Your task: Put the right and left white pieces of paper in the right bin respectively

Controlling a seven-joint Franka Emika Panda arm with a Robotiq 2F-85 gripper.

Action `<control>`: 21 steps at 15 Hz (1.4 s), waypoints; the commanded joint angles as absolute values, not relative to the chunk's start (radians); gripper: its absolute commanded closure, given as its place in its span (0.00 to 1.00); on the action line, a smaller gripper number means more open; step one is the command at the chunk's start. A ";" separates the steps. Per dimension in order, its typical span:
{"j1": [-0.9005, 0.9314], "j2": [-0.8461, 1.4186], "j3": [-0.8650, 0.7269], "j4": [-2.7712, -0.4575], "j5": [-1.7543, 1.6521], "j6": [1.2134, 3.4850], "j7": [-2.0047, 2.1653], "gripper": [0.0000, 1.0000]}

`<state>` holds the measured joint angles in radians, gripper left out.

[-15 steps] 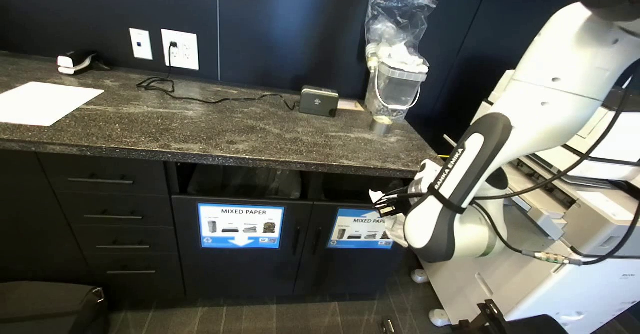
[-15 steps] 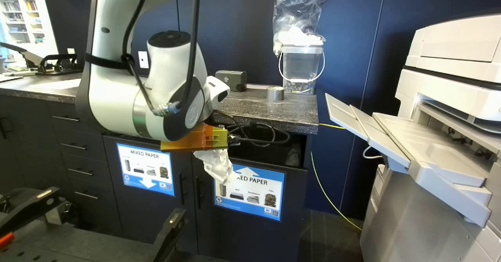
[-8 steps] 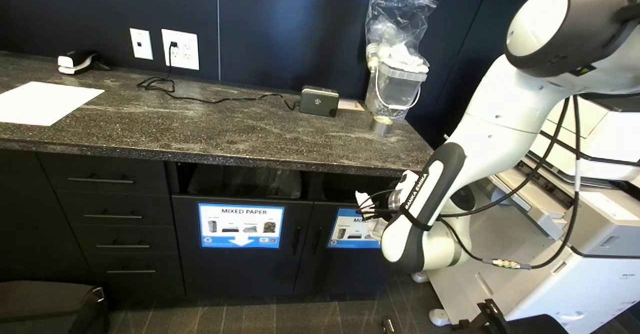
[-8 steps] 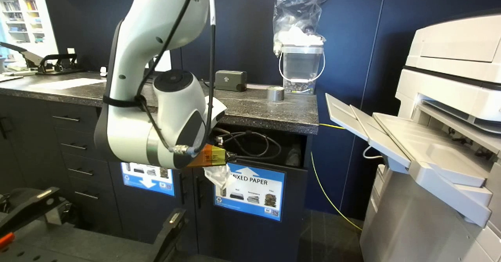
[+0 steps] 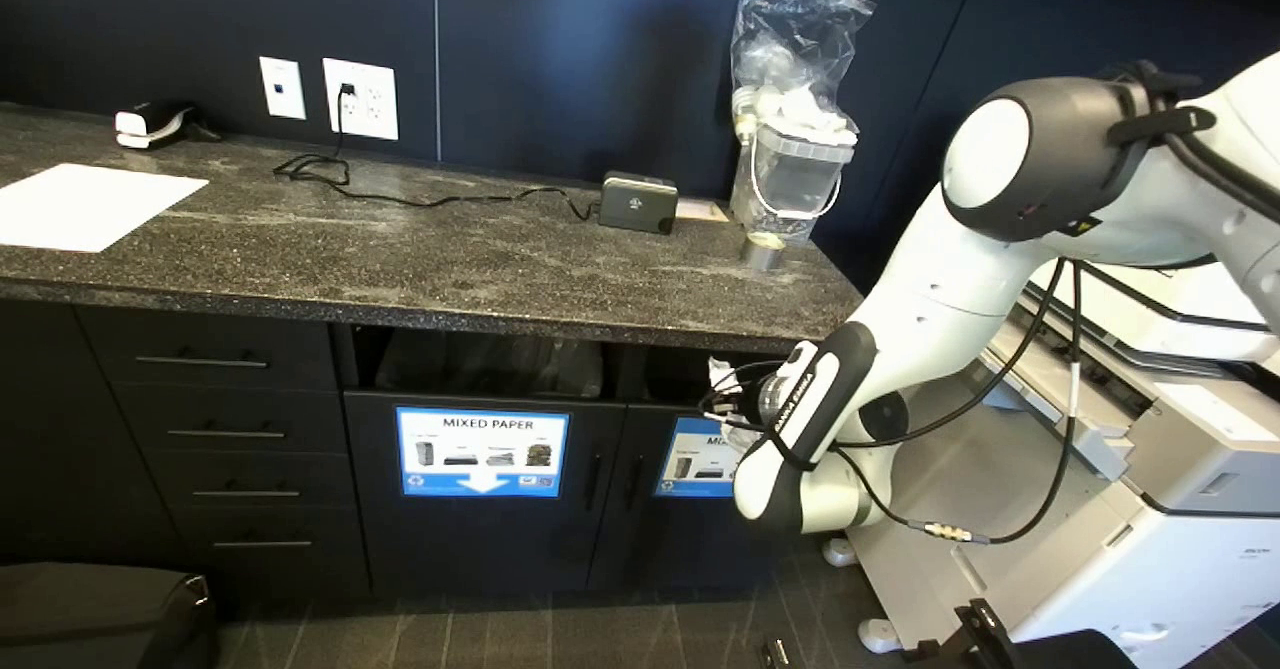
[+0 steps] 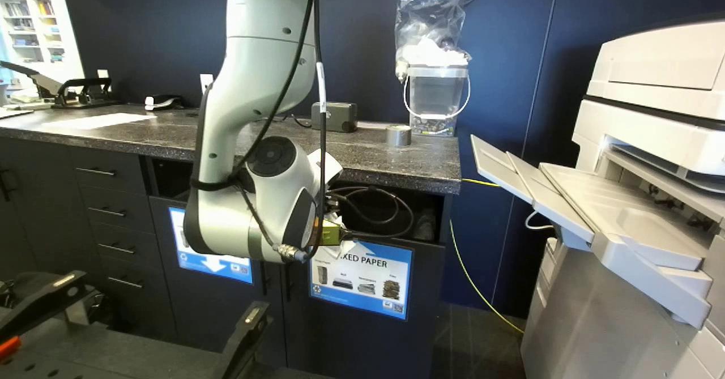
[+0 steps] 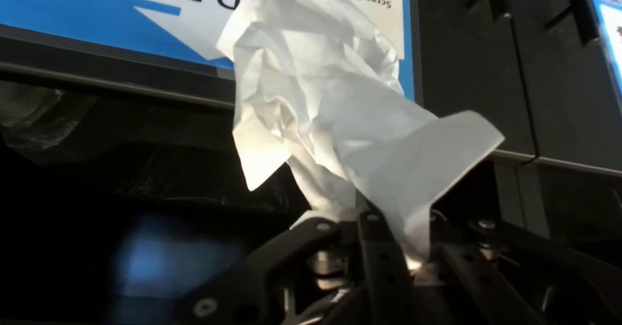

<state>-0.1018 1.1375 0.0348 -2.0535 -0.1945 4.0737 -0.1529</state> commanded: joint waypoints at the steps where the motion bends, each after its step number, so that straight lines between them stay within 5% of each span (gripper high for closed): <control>1: -0.084 1.244 0.019 -1.887 -0.168 4.146 -0.105 0.95; 15: -0.019 1.573 0.022 -1.327 0.007 4.165 -0.071 0.95; 21: -0.004 1.490 0.018 -1.418 0.056 4.212 -0.073 0.95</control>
<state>-0.0242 1.4899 0.0329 -1.4332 0.0231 4.1721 -0.0886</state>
